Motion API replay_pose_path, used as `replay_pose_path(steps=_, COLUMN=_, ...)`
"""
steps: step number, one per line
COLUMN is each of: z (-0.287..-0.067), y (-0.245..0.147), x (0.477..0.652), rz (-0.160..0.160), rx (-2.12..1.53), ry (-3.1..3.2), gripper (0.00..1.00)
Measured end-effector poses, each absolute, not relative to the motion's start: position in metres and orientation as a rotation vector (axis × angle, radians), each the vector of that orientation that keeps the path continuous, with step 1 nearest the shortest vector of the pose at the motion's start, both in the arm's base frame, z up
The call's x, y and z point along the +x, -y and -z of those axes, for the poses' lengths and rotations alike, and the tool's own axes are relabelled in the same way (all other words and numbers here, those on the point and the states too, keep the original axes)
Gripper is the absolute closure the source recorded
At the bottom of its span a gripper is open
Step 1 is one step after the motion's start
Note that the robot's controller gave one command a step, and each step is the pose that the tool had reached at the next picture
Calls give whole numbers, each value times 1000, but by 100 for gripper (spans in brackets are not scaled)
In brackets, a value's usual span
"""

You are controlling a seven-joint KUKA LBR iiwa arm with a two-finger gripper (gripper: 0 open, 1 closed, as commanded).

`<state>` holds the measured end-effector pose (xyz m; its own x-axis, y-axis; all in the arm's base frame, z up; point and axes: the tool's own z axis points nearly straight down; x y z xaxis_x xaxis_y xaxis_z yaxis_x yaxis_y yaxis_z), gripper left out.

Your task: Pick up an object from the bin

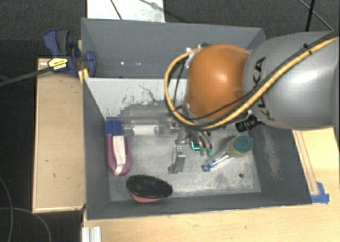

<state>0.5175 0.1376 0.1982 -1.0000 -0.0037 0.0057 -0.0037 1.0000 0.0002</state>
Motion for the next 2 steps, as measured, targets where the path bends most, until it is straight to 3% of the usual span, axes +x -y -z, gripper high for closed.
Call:
replay_pose_path(steps=1, z=-73, y=-195, x=481, rz=2, rx=402, ry=3128, gripper=0)
replay_pose_path(steps=2, z=-101, y=-251, x=482, rz=3, rx=1091, ry=2951, gripper=0)
